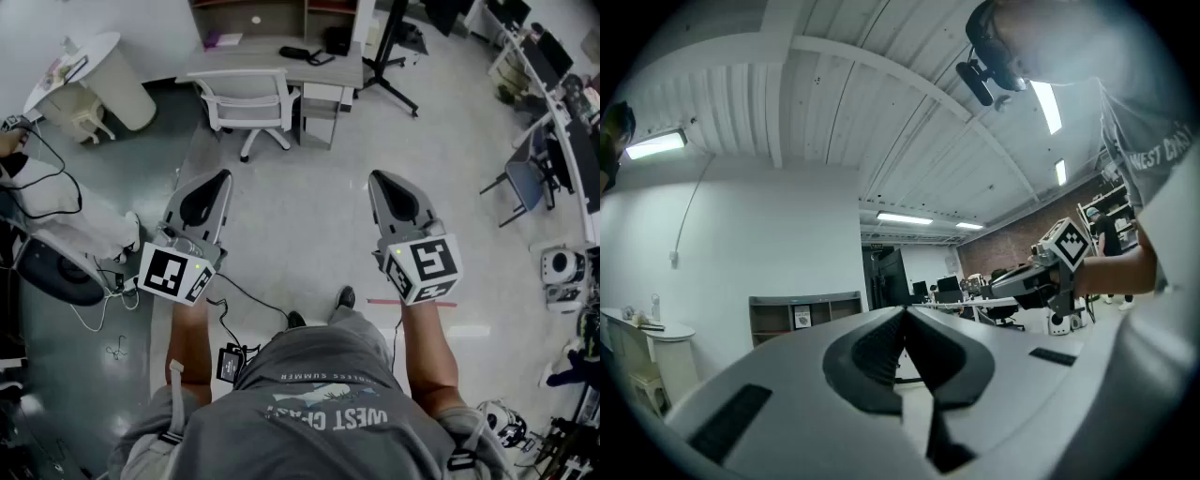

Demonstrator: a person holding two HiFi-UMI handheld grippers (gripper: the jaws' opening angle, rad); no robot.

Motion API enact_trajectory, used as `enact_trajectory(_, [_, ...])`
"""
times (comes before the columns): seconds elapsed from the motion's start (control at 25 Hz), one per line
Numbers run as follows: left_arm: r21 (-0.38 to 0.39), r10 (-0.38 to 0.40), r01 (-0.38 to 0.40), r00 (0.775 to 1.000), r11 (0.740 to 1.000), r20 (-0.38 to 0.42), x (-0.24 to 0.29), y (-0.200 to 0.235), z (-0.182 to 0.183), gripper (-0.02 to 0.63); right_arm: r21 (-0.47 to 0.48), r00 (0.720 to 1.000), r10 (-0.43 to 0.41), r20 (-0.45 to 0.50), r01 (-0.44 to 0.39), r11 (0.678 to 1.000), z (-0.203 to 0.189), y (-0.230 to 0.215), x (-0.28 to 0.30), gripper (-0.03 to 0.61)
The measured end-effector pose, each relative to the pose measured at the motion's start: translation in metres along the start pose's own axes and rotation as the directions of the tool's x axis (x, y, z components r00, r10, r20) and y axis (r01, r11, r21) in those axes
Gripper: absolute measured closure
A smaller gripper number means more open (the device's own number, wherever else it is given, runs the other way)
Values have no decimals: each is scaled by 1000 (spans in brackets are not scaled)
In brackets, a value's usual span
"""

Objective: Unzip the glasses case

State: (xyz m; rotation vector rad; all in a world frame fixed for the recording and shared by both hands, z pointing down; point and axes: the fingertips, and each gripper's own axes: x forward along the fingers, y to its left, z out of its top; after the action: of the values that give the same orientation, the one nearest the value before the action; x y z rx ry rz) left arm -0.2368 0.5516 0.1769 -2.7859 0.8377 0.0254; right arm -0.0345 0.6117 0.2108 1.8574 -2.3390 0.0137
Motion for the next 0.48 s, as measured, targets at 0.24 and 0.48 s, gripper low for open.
enact_trajectory(0.24, [-2,-1,1,1000,1000,2,-5,12,-4,614,-3,1000,-2,0,2,1000,1,8,10,571])
enact_trajectory(0.48, [-3,7,-7,1000,1000,-3,-3,24,-8,614,8,1000,13,12,-13,1000,2,10,23,569])
